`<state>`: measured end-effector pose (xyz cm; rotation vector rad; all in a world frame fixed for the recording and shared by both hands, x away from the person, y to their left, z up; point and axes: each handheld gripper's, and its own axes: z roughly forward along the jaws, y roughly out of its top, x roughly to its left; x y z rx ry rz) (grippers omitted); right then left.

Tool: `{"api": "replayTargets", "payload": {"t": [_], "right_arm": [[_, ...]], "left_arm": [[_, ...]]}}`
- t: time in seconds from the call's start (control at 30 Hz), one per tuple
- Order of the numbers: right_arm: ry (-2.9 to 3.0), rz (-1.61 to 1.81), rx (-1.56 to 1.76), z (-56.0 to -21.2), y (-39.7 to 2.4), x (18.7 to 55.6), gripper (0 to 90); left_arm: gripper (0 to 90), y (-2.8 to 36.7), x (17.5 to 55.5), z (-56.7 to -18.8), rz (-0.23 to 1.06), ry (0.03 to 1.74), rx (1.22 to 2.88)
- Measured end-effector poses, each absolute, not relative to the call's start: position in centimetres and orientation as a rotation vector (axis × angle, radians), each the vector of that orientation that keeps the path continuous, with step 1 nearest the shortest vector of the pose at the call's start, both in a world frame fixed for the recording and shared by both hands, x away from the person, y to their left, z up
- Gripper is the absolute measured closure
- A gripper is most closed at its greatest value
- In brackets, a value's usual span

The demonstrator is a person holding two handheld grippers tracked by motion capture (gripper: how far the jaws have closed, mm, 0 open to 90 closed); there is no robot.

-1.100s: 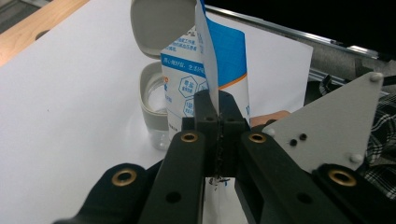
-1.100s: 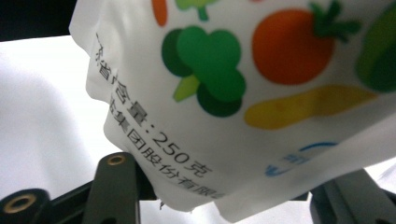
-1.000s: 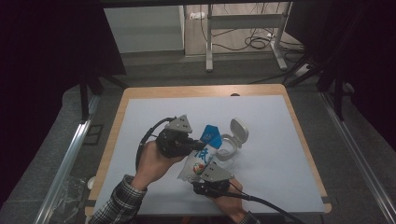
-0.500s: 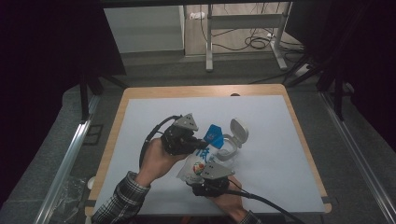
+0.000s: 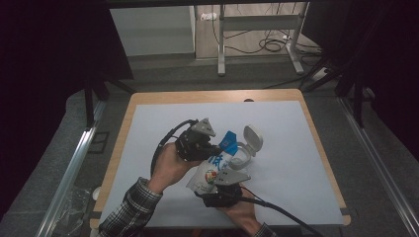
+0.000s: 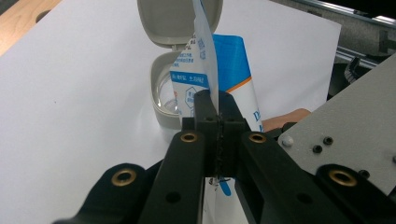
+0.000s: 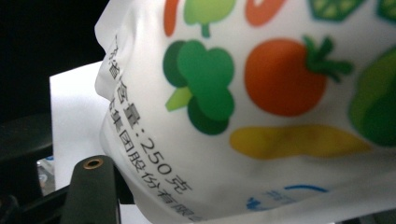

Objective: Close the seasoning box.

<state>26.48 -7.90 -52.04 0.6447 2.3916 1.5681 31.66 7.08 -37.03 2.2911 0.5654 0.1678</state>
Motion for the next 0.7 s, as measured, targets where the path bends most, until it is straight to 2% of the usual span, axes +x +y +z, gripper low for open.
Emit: {"api": "replayTargets", "payload": {"t": [0.7], "right_arm": [[2.418,1.658,0.767,-52.1,-7.9,26.9,34.0]], "left_arm": [[90.0,6.1,33.5,-36.9,0.110,0.567,2.355]]}}
